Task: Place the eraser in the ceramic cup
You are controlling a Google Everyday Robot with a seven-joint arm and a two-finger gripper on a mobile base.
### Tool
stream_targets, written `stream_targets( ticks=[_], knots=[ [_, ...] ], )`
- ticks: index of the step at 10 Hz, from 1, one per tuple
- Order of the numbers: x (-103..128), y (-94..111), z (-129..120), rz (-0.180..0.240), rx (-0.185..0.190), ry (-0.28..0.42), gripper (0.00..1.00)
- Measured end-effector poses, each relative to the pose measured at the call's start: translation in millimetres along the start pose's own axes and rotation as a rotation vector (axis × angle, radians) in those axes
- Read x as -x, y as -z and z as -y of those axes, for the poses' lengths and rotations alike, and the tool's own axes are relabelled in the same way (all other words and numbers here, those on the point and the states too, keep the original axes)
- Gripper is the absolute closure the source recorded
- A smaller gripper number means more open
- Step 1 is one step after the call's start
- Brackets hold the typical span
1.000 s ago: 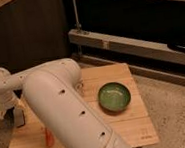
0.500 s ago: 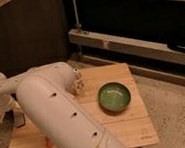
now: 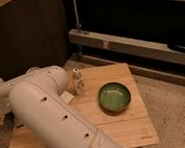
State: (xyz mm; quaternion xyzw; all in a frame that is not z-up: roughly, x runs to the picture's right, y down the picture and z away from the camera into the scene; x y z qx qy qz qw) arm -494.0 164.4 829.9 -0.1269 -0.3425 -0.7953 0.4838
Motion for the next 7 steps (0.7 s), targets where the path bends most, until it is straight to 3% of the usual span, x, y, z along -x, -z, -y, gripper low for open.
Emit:
stream_targets(
  ticks=[3,5,7],
  knots=[
    [-4.9,-3.7,-5.8,0.023,-0.006,-0.004,0.33],
    [-9.1,-7.0,-9.4,0.06,-0.029,-0.007,0.33],
    [-10.0,-9.6,-12.2,0.06,-0.03,-0.011,0.33]
  ],
)
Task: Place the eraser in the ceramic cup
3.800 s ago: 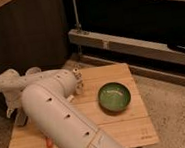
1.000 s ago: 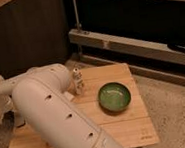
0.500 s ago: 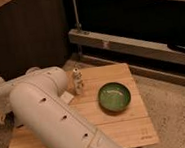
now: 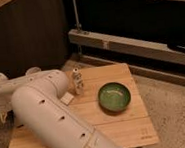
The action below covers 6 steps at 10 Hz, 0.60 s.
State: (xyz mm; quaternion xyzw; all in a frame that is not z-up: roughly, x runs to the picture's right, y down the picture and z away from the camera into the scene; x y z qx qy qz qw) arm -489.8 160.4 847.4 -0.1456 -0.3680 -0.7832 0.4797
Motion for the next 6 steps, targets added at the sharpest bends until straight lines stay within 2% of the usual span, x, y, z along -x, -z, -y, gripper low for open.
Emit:
stream_targets(
  ticks=[4,5,6],
  knots=[
    [-1.8,-5.4,-2.4,0.011,0.001,-0.009,0.33],
    [-1.9,-6.2,-3.4,0.015,0.006,-0.011,0.36],
    [-1.9,-6.9,-3.3,0.019,0.011,-0.012,0.42]
  ],
)
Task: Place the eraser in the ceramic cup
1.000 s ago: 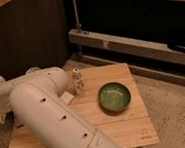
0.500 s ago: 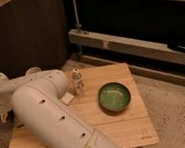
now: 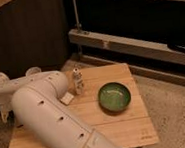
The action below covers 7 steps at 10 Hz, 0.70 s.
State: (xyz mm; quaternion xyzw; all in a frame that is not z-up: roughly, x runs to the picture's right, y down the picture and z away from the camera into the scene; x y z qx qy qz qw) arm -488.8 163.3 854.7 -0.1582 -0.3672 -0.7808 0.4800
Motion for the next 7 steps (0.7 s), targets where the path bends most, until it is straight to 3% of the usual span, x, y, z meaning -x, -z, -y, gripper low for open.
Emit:
stream_targets(
  ticks=[5,7],
  knots=[
    [-0.6,-4.7,0.4,0.036,0.039,-0.027,0.94],
    [-1.0,-5.9,-0.7,0.046,0.043,-0.044,1.0]
  ],
)
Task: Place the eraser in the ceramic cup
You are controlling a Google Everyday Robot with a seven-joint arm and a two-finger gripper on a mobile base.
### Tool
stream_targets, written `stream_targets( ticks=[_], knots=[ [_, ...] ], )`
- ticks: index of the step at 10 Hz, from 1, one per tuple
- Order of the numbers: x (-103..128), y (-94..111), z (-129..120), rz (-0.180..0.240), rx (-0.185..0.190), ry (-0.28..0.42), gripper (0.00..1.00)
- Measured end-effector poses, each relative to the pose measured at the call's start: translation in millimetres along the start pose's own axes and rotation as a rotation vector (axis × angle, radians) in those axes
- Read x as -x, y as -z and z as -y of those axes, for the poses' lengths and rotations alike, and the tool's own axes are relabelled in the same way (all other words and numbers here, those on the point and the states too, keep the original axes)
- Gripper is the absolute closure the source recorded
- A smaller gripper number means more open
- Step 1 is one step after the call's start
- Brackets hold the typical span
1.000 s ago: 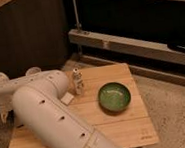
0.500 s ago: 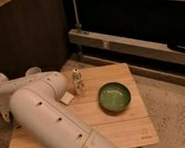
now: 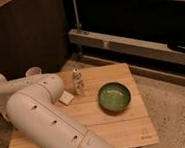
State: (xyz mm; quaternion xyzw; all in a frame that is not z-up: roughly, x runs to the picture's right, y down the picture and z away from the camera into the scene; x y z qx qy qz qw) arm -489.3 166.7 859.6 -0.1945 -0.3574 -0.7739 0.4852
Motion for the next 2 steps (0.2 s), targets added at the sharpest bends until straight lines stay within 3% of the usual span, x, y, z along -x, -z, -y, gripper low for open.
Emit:
stream_targets(
  ticks=[2],
  knots=[
    [-0.1,1.2,-2.4,0.007,-0.025,-0.016,1.0]
  ],
)
